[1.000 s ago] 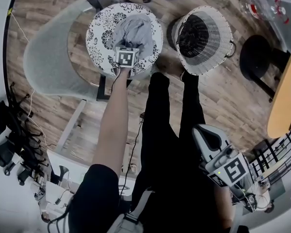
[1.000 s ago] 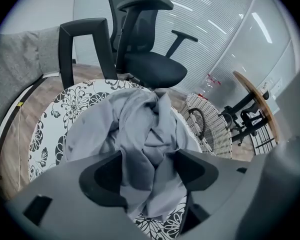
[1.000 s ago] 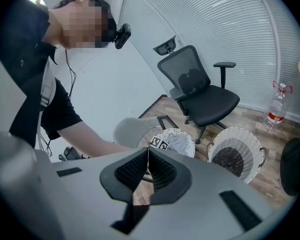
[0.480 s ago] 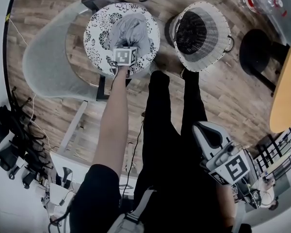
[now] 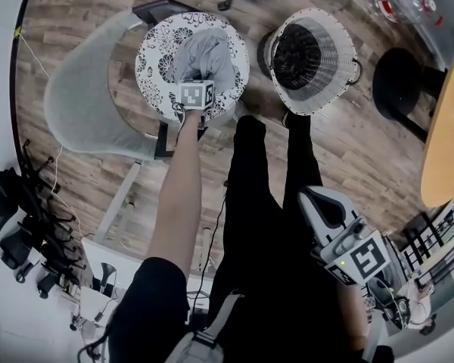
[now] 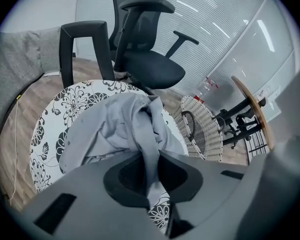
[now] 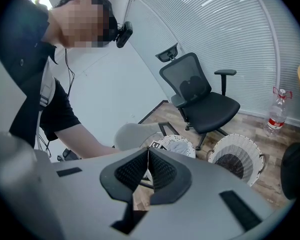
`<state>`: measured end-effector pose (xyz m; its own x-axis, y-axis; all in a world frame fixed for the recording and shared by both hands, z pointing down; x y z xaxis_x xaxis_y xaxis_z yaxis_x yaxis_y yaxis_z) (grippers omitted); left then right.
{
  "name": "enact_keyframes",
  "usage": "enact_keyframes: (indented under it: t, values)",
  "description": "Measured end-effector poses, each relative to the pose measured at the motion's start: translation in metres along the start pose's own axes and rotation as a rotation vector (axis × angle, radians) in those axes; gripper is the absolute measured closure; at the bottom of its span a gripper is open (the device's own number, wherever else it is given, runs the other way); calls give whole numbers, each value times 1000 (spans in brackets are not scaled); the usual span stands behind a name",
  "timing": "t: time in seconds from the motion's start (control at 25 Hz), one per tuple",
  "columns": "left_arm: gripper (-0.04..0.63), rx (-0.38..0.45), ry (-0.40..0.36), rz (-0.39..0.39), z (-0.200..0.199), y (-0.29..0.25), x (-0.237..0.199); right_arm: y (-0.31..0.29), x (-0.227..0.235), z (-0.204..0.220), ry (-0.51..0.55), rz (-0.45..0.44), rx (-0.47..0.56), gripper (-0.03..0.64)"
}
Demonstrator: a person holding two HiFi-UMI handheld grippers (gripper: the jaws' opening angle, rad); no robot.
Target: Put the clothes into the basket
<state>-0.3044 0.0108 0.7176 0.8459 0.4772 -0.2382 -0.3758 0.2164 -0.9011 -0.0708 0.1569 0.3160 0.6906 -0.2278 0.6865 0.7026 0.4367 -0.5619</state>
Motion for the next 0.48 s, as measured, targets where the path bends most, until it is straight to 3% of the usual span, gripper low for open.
enact_keyframes:
  t: [0.28, 0.48]
  values:
    - [540, 51, -11, 63, 7, -5, 11, 3, -14, -11, 62, -17, 28, 600]
    - [541, 39, 16, 27, -5, 33, 25, 11, -22, -20, 98, -36, 52, 600]
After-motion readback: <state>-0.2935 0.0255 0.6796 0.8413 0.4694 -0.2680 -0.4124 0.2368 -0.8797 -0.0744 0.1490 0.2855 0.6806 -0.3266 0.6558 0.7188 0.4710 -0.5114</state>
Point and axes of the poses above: the fingertips, and each gripper's own axes: y backward along the fingers, x to its right, z out of its underside, the point moved 5 cm from there along y, backward along the fingers, and after that the axes turned 14 degrees about -y, right-handed, at the moved point
